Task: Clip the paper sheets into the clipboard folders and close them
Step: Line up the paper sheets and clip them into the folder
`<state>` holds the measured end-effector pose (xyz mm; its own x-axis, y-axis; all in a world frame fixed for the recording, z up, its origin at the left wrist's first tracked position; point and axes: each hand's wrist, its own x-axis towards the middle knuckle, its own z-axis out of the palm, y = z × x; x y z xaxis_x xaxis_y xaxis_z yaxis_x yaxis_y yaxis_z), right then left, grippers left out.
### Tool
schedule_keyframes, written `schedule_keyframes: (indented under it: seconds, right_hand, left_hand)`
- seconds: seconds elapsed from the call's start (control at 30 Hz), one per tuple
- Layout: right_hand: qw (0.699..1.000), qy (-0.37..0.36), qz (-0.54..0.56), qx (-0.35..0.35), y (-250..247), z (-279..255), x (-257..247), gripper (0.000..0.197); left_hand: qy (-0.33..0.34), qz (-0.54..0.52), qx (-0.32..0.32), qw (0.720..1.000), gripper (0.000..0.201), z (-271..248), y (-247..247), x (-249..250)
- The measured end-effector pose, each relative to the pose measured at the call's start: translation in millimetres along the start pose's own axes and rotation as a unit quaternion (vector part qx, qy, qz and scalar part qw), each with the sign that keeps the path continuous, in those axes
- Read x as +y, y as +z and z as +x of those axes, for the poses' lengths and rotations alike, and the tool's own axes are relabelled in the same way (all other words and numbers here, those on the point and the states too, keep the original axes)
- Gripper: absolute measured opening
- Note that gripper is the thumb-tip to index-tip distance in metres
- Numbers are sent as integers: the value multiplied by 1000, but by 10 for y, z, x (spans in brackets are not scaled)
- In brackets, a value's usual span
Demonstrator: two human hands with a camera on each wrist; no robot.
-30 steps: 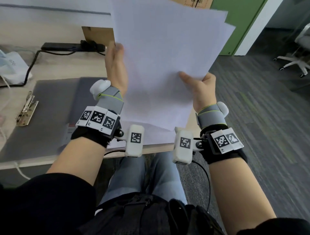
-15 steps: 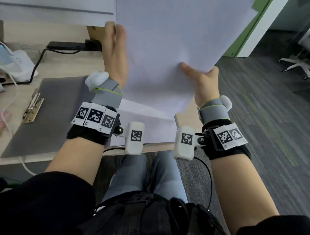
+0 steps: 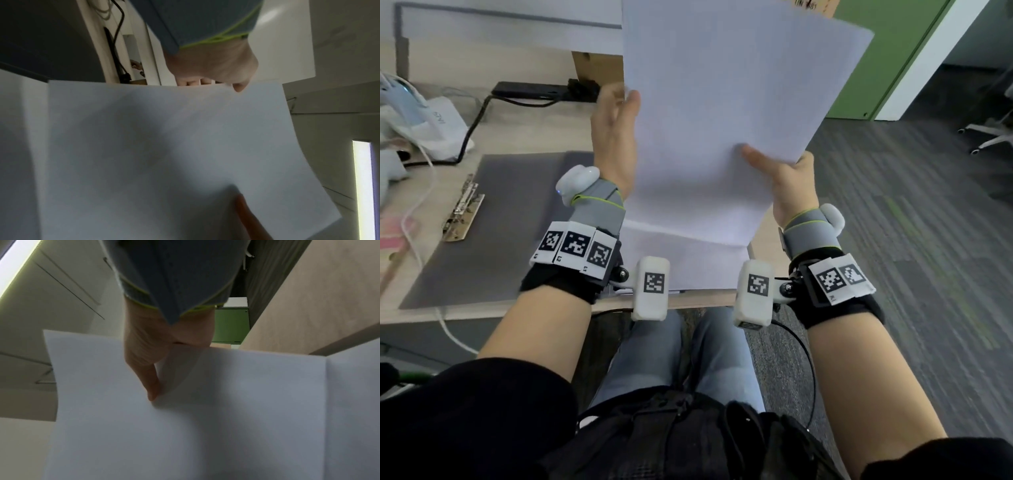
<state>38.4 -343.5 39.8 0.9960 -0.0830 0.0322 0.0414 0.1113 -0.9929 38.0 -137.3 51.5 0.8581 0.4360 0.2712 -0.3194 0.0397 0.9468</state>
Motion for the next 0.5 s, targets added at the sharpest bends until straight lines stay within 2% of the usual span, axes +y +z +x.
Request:
schedule_keyframes:
  seconds: [0.03,0.13,0.23,0.37,0.43,0.5]
  right_hand:
    - [1000,5,-7,-13,10,-49,30,51]
    - [999,22,-1,-29,53,-134,128,28]
    - [1000,13,0,-16,158,-179,68,15]
    - [999,-7,-35,-32,322,-228,-53,11]
    - [997,-15,-63,-33,435,-269,-33,4]
    - [997,1,-68,-29,548,-285,15,2]
  left_hand:
    - [-12,5,-8,1000,6,-6,-33,-27]
    - [-71,63,-48,994,15,-79,-62,-81]
    - [-73,83,-41,993,18,-116,-142,-25]
    - [-74,82,-28,993,19,-97,-339,67]
    - [-85,94,-22,992,27,-76,-504,10]
    - [-100,97,-13,990,48,-50,-681,-96]
